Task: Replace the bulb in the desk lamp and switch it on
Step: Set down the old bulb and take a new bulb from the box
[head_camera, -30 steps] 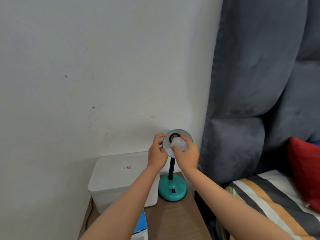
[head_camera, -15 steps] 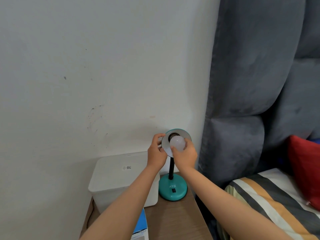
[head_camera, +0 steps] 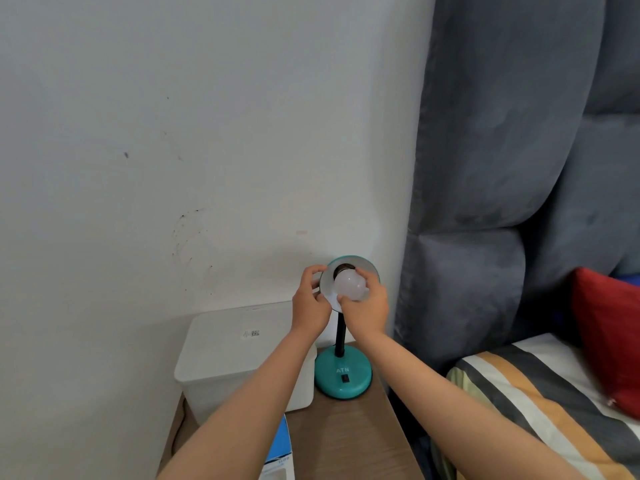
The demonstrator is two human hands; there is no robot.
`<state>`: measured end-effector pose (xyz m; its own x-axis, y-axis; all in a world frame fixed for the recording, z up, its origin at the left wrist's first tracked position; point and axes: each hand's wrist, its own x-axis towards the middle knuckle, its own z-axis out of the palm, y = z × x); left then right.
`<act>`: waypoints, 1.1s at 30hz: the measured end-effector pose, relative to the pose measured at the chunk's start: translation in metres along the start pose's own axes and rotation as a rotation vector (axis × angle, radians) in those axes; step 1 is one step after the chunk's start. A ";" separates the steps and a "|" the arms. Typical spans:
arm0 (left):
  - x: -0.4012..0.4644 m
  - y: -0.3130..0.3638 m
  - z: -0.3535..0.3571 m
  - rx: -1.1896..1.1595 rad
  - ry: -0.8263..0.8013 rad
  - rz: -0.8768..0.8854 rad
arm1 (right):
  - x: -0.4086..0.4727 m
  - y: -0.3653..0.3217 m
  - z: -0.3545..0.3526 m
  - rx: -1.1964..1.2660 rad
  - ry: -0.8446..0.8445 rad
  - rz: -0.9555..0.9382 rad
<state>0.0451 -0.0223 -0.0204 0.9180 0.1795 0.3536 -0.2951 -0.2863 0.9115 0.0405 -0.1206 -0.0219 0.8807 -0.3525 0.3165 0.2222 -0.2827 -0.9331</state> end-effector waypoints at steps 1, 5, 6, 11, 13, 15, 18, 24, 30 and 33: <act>0.000 0.000 0.000 -0.001 0.002 0.003 | 0.000 -0.001 -0.001 0.014 0.005 0.001; -0.004 0.004 -0.002 -0.004 -0.016 0.015 | -0.005 -0.004 -0.009 0.088 0.034 0.004; -0.007 0.006 -0.003 -0.007 -0.033 0.015 | -0.008 -0.005 -0.013 0.104 0.044 0.012; -0.031 0.007 -0.016 0.067 -0.083 0.038 | -0.039 -0.003 -0.039 0.152 0.015 0.002; -0.055 0.000 -0.025 0.119 -0.067 0.030 | -0.059 0.006 -0.053 0.143 -0.030 -0.033; -0.087 -0.013 -0.035 0.156 -0.022 0.027 | -0.083 0.022 -0.061 0.118 -0.098 -0.036; -0.141 -0.036 -0.051 0.194 0.047 -0.018 | -0.124 0.052 -0.065 0.028 -0.179 0.043; -0.213 -0.084 -0.078 0.425 0.222 -0.260 | -0.189 0.091 -0.052 -0.194 -0.321 0.256; -0.220 -0.104 -0.092 0.352 0.200 -0.428 | -0.207 0.105 -0.017 -0.326 -0.398 0.411; -0.216 -0.107 -0.092 0.337 0.219 -0.463 | -0.204 0.110 -0.003 -0.384 -0.426 0.368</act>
<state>-0.1459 0.0558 -0.1749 0.8444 0.5356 0.0043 0.2541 -0.4076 0.8771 -0.1163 -0.0827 -0.1884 0.9759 -0.1264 -0.1777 -0.2179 -0.5360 -0.8156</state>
